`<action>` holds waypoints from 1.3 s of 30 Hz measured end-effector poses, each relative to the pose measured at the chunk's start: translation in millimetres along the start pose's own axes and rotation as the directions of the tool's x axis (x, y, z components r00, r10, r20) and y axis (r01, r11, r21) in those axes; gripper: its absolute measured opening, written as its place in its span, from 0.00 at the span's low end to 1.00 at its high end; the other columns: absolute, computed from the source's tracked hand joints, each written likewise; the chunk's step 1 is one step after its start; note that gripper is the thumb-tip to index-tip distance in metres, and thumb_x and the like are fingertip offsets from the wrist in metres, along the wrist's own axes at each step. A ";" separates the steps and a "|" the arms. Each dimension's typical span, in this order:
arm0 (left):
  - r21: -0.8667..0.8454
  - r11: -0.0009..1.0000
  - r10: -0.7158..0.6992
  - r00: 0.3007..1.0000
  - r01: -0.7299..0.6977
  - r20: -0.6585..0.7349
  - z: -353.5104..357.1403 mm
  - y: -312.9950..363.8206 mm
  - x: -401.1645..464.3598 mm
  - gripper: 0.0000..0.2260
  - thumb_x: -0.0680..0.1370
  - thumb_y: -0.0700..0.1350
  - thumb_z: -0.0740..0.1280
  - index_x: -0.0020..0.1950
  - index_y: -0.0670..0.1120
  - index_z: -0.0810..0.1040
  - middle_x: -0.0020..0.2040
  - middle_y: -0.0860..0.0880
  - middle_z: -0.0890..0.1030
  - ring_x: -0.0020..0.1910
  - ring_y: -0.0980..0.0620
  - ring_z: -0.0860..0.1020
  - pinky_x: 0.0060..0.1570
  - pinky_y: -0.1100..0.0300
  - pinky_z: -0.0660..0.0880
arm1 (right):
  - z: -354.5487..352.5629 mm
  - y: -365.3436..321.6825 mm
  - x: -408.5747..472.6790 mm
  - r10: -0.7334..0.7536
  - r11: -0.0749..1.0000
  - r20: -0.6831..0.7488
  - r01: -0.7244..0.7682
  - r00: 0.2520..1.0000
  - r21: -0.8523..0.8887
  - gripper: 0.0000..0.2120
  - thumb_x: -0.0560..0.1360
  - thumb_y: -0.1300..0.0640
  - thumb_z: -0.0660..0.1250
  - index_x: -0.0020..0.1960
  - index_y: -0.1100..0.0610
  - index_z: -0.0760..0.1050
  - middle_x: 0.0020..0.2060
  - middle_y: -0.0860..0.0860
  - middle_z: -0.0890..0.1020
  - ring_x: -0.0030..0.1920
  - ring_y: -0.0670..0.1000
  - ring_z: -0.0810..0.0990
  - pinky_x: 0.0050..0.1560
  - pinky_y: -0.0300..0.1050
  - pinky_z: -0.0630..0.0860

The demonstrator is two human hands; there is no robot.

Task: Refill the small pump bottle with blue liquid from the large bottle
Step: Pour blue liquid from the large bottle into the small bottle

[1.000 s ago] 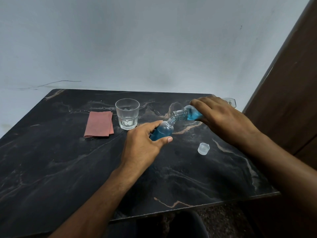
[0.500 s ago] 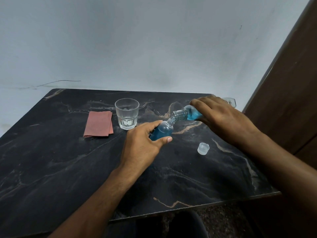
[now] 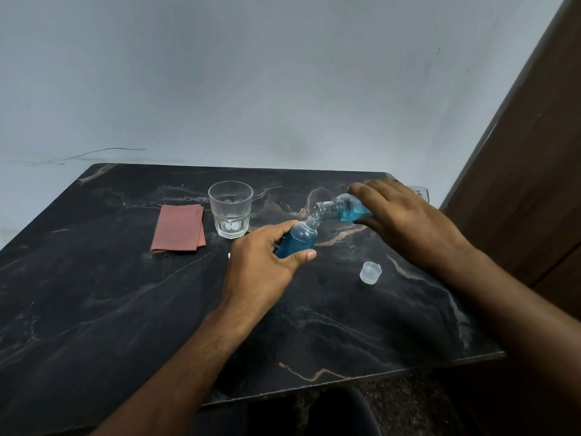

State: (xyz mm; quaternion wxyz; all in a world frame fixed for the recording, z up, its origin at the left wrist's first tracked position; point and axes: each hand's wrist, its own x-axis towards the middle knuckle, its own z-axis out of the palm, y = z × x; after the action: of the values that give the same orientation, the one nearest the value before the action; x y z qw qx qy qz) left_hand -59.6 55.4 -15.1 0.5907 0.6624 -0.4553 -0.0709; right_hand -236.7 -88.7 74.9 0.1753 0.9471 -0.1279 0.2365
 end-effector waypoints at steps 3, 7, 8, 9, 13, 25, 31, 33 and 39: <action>-0.037 0.999 -0.019 1.000 0.019 -0.007 1.8 -1.5 -1.0 0.23 0.68 0.50 0.82 0.62 0.56 0.85 0.54 0.59 0.86 0.52 0.63 0.83 0.54 0.60 0.83 | 2.5 -2.8 -1.6 0.040 0.999 -0.008 -0.040 0.999 0.036 0.21 0.74 0.61 0.75 0.65 0.63 0.74 0.56 0.59 0.81 0.53 0.61 0.80 0.51 0.52 0.76; -0.097 0.994 -0.040 0.999 0.040 -0.003 4.6 -3.0 -1.4 0.22 0.68 0.48 0.83 0.61 0.57 0.85 0.54 0.61 0.86 0.53 0.62 0.84 0.55 0.57 0.83 | 4.9 -5.5 -2.0 0.073 0.994 -0.010 -0.072 0.997 0.076 0.22 0.73 0.61 0.77 0.64 0.63 0.75 0.56 0.58 0.82 0.52 0.60 0.81 0.49 0.49 0.76; -0.106 0.994 -0.041 0.999 0.040 -0.006 5.0 -3.3 -1.6 0.22 0.68 0.48 0.83 0.61 0.57 0.85 0.53 0.61 0.86 0.52 0.63 0.84 0.55 0.57 0.83 | 5.5 -6.6 -2.3 0.084 0.993 -0.012 -0.083 0.996 0.085 0.23 0.72 0.61 0.77 0.64 0.63 0.75 0.56 0.58 0.82 0.52 0.60 0.81 0.49 0.49 0.77; -0.111 0.993 -0.040 0.999 0.039 -0.008 5.1 -3.6 -2.0 0.22 0.68 0.48 0.83 0.61 0.57 0.85 0.53 0.62 0.86 0.52 0.64 0.84 0.55 0.57 0.83 | 6.4 -7.8 -2.6 0.098 0.990 -0.016 -0.096 0.995 0.100 0.23 0.72 0.61 0.77 0.64 0.63 0.76 0.56 0.58 0.82 0.51 0.60 0.82 0.49 0.49 0.77; -0.126 0.991 -0.040 0.999 0.038 -0.013 5.3 -3.3 -2.5 0.23 0.69 0.48 0.82 0.62 0.58 0.84 0.53 0.62 0.86 0.53 0.64 0.84 0.55 0.56 0.83 | 14.2 -12.0 -5.3 0.186 0.964 -0.028 -0.177 0.982 0.201 0.24 0.72 0.60 0.77 0.66 0.62 0.75 0.58 0.58 0.82 0.54 0.60 0.82 0.51 0.51 0.79; -0.160 0.985 -0.079 0.995 0.069 -0.053 -6.2 -5.0 0.0 0.18 0.67 0.51 0.82 0.54 0.60 0.84 0.50 0.66 0.85 0.49 0.66 0.84 0.51 0.65 0.82 | 37.5 -25.1 -1.2 0.510 0.779 -0.151 -0.381 0.847 0.498 0.29 0.66 0.54 0.82 0.64 0.59 0.77 0.53 0.51 0.84 0.49 0.43 0.79 0.49 0.17 0.68; -0.156 0.977 -0.156 0.987 0.148 -0.044 -11.1 -20.1 -2.3 0.20 0.65 0.53 0.83 0.55 0.56 0.84 0.50 0.61 0.87 0.50 0.62 0.84 0.53 0.58 0.83 | 51.0 -37.3 -4.9 0.686 0.473 -0.043 -0.399 0.727 0.786 0.28 0.63 0.48 0.81 0.59 0.55 0.78 0.51 0.45 0.85 0.49 0.43 0.86 0.51 0.43 0.84; -0.153 0.973 -0.178 0.984 0.171 -0.029 -11.5 -25.1 -3.0 0.19 0.66 0.51 0.83 0.54 0.57 0.83 0.51 0.61 0.87 0.52 0.61 0.84 0.55 0.56 0.83 | 59.1 -39.0 -8.8 0.719 0.309 0.060 -0.396 0.692 0.865 0.27 0.62 0.50 0.82 0.58 0.55 0.78 0.50 0.48 0.87 0.49 0.47 0.87 0.51 0.50 0.85; -0.125 0.971 -0.205 0.979 0.202 -0.004 -13.9 -36.0 -3.7 0.19 0.68 0.48 0.83 0.55 0.56 0.83 0.53 0.59 0.86 0.54 0.59 0.84 0.58 0.56 0.82 | 71.6 -46.3 -19.0 0.759 0.044 0.208 -0.367 0.617 0.929 0.26 0.59 0.52 0.82 0.54 0.53 0.79 0.48 0.47 0.88 0.48 0.49 0.88 0.46 0.47 0.85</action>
State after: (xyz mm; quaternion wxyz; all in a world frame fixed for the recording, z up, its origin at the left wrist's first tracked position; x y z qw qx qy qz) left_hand -34.2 63.9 -43.2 0.6241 0.6683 -0.3746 -0.1534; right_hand -209.0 -71.8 -6.3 -0.4830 0.6703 -0.3063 0.4728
